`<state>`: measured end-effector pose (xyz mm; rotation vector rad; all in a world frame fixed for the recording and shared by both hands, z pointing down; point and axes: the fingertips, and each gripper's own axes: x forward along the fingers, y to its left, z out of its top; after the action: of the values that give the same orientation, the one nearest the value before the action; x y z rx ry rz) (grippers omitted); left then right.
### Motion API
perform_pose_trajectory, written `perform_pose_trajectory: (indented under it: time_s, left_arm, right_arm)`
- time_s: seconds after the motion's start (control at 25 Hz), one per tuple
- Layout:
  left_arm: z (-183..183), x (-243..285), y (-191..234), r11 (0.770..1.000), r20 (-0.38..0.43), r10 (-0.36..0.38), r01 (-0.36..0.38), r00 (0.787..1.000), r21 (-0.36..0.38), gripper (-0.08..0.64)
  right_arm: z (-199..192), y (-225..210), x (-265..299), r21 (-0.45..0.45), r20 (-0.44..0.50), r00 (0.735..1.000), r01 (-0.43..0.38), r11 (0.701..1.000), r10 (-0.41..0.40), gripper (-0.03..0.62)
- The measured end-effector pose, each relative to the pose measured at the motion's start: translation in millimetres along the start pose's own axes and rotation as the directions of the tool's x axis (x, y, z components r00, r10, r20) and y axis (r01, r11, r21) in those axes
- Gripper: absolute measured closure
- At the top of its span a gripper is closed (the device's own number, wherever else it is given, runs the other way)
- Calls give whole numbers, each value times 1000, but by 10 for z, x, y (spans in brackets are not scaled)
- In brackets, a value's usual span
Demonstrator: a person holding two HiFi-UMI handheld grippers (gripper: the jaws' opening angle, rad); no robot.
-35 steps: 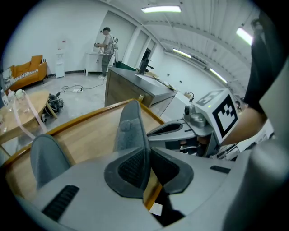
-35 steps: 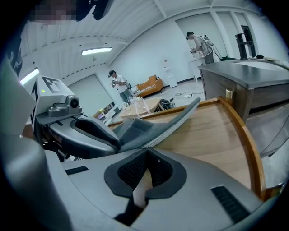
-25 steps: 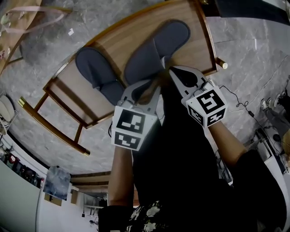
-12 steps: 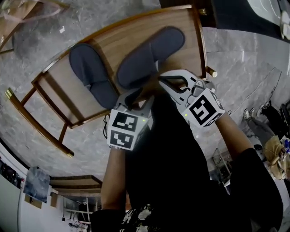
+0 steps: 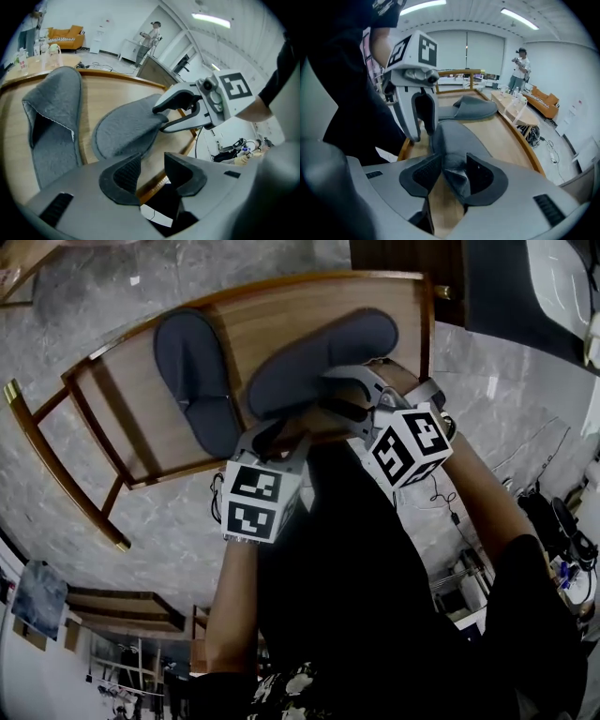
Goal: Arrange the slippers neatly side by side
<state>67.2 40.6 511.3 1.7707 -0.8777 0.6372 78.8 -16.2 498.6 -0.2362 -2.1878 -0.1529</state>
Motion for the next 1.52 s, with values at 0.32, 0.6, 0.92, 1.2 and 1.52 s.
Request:
perform_pose_trajectory:
  time_s: [0.32, 0.6, 0.92, 1.2, 1.52]
  left_arm:
    - [60, 5, 109, 999, 28, 36, -36, 999, -13, 411]
    - [327, -225, 196, 997, 89, 63, -68, 994, 48, 411]
    - [686, -377, 444, 989, 160, 104, -118, 982, 84, 416]
    - [1060, -482, 639, 988, 225, 99, -123, 969, 94, 419]
    - [1388, -542, 844, 985, 264, 96, -129, 960, 114, 427]
  right_arm:
    - [32, -127, 28, 155, -4, 998, 58, 986, -58, 572]
    - [186, -116, -225, 436, 71, 996, 20, 900, -56, 575]
    - [380, -115, -233, 668, 192, 978, -66, 741, -85, 578]
    - [555, -273, -112, 776, 263, 950, -105, 622, -167, 578]
    - [743, -561, 10, 813, 283, 900, -41, 581, -332, 578]
